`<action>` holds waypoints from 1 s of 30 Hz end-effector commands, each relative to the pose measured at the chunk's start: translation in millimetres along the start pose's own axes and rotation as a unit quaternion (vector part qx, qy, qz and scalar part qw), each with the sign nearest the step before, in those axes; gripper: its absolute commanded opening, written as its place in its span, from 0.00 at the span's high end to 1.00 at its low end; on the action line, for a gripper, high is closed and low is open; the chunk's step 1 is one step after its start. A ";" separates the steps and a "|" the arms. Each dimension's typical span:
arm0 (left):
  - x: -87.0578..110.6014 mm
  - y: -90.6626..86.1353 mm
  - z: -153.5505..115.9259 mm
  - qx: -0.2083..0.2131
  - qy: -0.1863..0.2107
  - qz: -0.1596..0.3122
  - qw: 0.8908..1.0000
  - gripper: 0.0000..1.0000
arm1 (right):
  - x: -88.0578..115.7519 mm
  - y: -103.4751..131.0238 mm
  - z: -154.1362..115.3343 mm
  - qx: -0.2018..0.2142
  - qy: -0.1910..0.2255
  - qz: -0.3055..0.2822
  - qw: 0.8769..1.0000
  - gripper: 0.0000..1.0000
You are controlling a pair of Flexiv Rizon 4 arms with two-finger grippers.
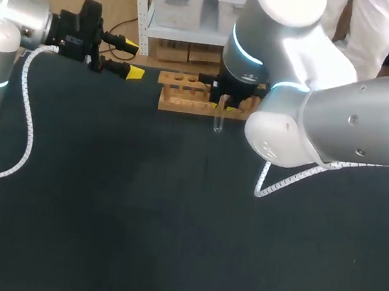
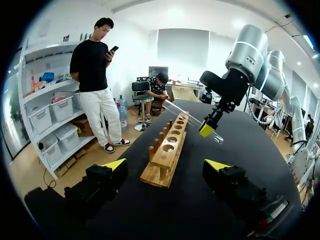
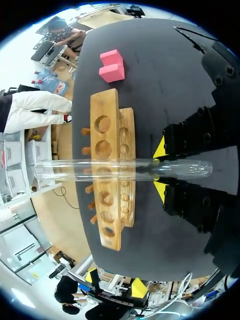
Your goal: Grasp the test tube, adjust it, and insert it.
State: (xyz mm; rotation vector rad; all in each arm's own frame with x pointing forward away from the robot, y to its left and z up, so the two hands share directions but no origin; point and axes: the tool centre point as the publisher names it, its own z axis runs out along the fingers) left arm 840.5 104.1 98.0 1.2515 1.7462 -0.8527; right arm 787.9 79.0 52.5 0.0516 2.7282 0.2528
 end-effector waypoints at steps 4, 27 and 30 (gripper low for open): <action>0.4 0.6 0.3 0.000 0.000 0.000 1.000 0.00 | 6.2 -0.3 -33.0 0.015 -0.070 0.011 0.997 1.00; 0.4 0.6 0.3 0.000 0.000 0.000 1.000 0.00 | -59.8 -9.1 -77.8 0.050 -0.254 -0.041 0.965 1.00; 0.4 0.6 0.3 0.000 0.000 0.000 1.000 0.00 | -64.3 -9.8 -77.8 0.054 -0.265 -0.038 0.962 1.00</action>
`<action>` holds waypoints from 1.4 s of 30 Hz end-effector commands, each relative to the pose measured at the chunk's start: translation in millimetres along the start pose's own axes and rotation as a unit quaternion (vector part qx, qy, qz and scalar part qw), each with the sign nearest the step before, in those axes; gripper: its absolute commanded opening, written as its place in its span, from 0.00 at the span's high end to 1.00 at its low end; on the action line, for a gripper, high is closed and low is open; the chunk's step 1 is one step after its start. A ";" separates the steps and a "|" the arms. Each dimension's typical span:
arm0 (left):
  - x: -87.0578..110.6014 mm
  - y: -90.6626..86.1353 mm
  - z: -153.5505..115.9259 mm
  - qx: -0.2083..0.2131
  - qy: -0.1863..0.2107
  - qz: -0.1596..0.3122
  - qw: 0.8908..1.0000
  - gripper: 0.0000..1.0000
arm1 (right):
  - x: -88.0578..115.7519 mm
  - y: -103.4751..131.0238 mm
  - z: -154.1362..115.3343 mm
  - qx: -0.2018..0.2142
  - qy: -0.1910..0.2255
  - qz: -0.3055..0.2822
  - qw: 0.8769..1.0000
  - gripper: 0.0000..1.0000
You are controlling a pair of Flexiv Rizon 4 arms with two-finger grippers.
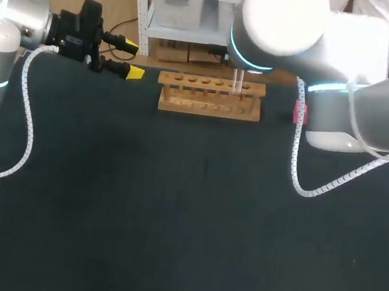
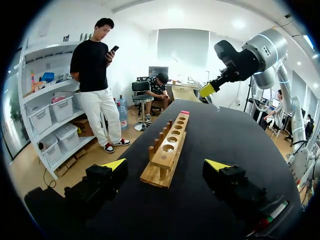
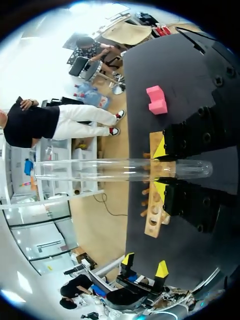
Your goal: Grasp the test tube, adjust it, and insert it.
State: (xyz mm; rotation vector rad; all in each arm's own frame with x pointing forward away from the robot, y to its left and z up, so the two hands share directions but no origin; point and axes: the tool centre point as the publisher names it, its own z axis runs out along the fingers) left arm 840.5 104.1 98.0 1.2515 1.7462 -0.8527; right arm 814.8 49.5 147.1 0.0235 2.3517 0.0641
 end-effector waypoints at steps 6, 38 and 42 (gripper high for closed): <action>0.4 0.6 0.3 0.000 0.000 0.000 1.000 0.00 | -5.0 1.0 3.5 -0.017 -0.083 0.013 0.996 1.00; 0.4 0.6 0.3 0.000 0.000 0.000 1.000 0.00 | -9.3 11.1 15.7 0.041 -0.167 0.020 0.985 1.00; 0.4 0.6 0.3 0.000 0.000 0.000 1.000 0.00 | -9.0 14.9 22.9 0.065 -0.193 0.015 0.979 1.00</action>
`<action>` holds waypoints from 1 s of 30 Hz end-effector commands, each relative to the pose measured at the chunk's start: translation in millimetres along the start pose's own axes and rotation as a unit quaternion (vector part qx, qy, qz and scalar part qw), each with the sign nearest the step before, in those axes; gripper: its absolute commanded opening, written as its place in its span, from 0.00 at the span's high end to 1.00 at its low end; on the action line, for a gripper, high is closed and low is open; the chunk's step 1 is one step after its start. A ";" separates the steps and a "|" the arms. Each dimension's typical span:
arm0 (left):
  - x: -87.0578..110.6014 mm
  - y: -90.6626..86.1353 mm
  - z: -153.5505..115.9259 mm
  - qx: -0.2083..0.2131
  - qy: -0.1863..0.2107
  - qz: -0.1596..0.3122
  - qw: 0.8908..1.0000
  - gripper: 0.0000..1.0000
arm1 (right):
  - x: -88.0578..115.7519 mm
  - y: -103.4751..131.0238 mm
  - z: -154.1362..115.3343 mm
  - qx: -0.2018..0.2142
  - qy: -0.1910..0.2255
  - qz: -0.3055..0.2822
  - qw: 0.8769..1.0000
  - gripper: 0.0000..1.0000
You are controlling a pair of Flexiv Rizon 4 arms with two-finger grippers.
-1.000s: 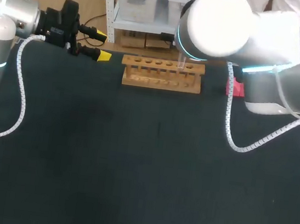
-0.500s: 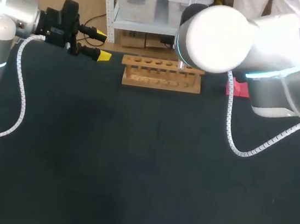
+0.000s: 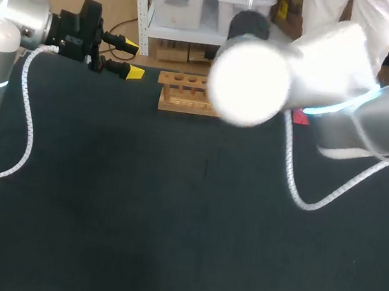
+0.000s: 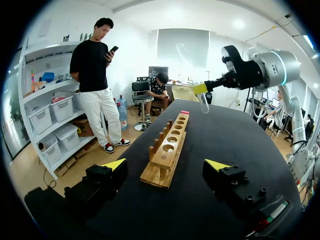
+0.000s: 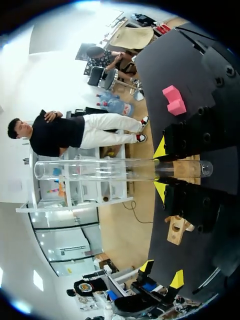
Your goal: Grasp the test tube, adjust it, and insert it.
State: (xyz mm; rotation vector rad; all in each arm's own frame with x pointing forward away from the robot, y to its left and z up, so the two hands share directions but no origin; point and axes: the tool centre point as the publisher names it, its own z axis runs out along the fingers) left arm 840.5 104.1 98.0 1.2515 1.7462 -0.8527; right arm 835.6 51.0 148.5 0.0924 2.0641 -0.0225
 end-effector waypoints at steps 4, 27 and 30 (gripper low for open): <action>0.4 0.6 0.3 0.000 0.000 0.000 1.000 0.00 | 9.2 21.2 12.1 0.029 -0.076 0.012 0.997 1.00; 0.4 0.6 0.3 0.000 0.000 0.000 1.000 0.00 | -5.6 4.9 30.5 0.044 -0.142 0.033 0.988 1.00; 0.4 0.6 0.3 0.000 0.000 0.000 1.000 0.00 | -6.8 -1.7 36.9 0.044 -0.144 0.030 0.988 1.00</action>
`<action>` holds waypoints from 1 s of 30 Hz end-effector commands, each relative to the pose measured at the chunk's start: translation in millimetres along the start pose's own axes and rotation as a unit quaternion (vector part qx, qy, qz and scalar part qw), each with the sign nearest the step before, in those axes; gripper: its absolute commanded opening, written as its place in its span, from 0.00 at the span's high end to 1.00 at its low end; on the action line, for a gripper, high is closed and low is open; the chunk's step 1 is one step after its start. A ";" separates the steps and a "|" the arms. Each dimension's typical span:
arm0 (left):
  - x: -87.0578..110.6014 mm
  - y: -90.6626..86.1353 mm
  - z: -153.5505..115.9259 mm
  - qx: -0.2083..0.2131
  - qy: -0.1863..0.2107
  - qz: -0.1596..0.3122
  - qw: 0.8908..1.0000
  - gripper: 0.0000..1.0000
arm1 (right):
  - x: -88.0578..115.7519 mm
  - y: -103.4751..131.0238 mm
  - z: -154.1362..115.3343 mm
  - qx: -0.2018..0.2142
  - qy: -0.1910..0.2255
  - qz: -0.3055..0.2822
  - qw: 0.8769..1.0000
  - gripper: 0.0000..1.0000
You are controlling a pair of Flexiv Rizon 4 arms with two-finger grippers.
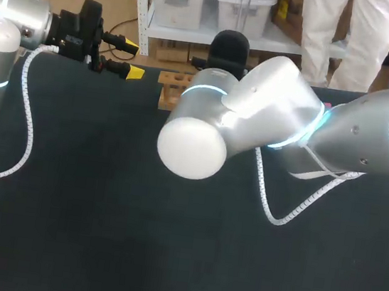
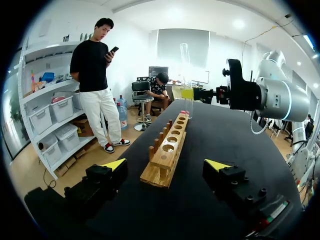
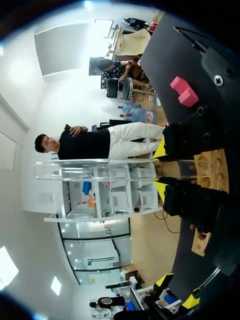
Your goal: Grasp the test tube, adjust it, and insert it.
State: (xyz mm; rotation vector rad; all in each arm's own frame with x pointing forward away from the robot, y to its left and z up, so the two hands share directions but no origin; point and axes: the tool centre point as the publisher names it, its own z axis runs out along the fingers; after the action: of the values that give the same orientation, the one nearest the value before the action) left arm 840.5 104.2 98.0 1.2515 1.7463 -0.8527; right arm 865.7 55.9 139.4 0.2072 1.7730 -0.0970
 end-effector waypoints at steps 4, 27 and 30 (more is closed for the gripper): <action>0.4 0.6 0.3 0.000 0.000 0.000 1.000 0.00 | 1.0 -14.0 17.9 -0.008 -0.011 -0.003 1.000 1.00; 0.4 0.6 0.3 0.000 0.000 0.000 1.000 0.00 | 8.0 -5.6 34.1 -0.016 -0.052 0.010 0.998 1.00; 0.4 0.6 0.3 0.000 0.000 0.000 1.000 0.00 | 7.5 -6.4 31.2 -0.015 -0.051 0.007 0.999 1.00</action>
State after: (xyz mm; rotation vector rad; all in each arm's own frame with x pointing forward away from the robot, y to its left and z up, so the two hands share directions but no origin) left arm 840.5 104.1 98.0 1.2515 1.7462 -0.8527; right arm 898.2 46.6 123.0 0.1913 1.6681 -0.0695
